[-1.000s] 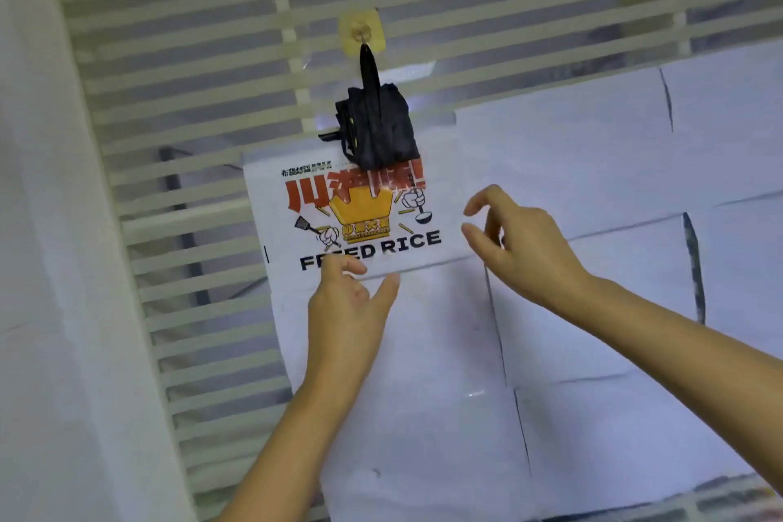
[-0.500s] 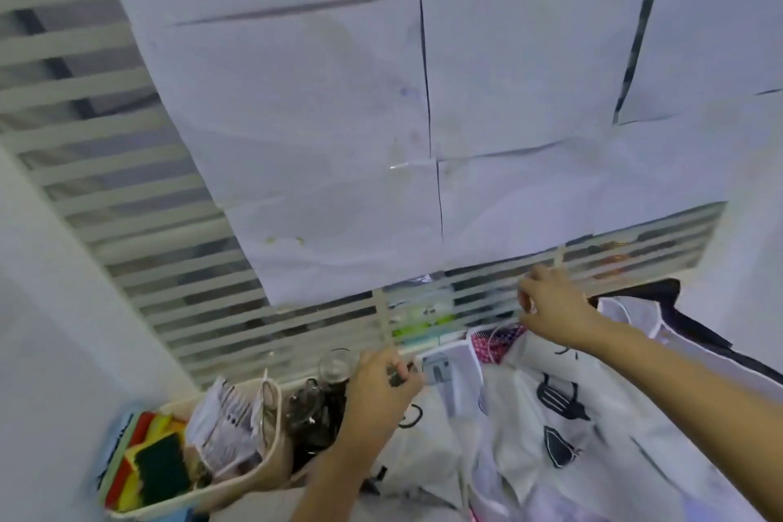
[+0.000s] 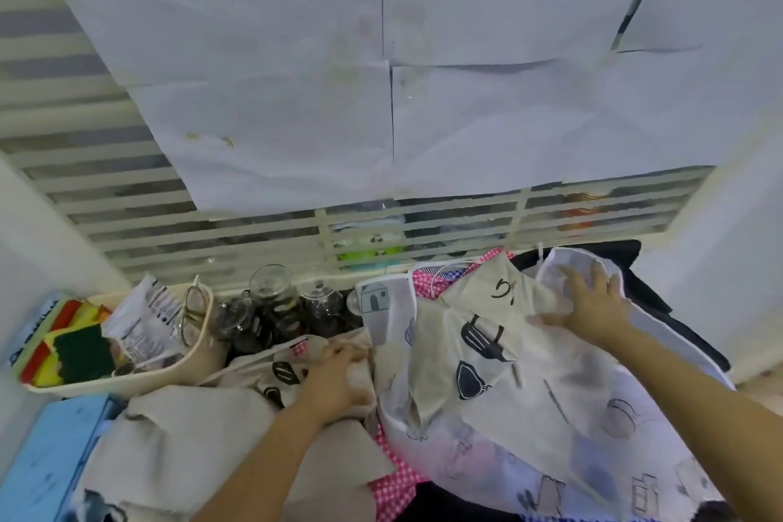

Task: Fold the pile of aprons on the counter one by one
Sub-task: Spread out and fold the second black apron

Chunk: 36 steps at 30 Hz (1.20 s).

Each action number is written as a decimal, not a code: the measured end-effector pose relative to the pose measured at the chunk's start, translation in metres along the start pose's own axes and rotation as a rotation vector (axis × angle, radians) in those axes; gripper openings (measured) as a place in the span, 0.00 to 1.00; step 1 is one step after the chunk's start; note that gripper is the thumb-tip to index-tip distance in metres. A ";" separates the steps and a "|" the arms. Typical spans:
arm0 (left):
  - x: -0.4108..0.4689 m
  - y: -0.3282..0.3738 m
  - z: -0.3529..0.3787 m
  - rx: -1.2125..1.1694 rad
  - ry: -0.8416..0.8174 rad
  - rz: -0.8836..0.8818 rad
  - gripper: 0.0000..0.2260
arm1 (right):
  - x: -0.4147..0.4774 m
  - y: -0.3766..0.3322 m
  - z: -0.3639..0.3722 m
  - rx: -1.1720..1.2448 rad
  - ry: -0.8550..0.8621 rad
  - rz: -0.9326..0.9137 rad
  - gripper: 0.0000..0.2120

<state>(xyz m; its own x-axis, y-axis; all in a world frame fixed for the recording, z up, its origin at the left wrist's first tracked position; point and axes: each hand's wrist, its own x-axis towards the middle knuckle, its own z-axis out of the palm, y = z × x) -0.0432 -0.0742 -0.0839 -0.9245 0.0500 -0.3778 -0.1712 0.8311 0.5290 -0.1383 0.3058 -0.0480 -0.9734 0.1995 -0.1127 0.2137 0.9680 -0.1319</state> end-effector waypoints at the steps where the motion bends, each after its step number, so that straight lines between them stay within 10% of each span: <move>1: 0.003 0.004 0.010 0.013 -0.005 -0.026 0.33 | 0.007 0.014 0.000 0.030 -0.055 -0.019 0.52; 6: 0.009 0.032 0.040 0.116 0.207 -0.221 0.19 | 0.019 0.047 0.021 0.236 -0.457 -0.111 0.54; 10: 0.020 0.108 0.067 0.084 0.409 -0.392 0.25 | 0.013 0.056 0.039 0.112 -0.358 -0.197 0.38; 16: 0.049 0.251 0.116 -0.053 0.601 0.155 0.32 | -0.002 0.065 0.027 0.141 -0.281 -0.413 0.19; 23: 0.100 0.331 0.130 0.406 0.158 0.274 0.42 | -0.014 0.123 0.011 0.436 -0.602 -0.666 0.07; 27: 0.096 0.305 0.137 0.391 -0.044 0.215 0.23 | 0.024 0.152 -0.004 0.697 -0.361 -0.512 0.14; 33: 0.063 0.260 0.150 0.661 -0.213 0.283 0.35 | 0.080 0.137 -0.011 0.752 -0.003 -0.340 0.03; 36: 0.052 0.234 0.159 0.805 -0.186 0.220 0.41 | 0.100 0.104 -0.004 0.633 -0.069 -0.431 0.15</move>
<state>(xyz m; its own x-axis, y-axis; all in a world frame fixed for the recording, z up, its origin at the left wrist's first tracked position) -0.0771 0.2111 -0.1004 -0.8257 0.2875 -0.4853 0.3643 0.9287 -0.0697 -0.2138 0.4271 -0.0695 -0.9784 -0.2059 0.0179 -0.1566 0.6821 -0.7143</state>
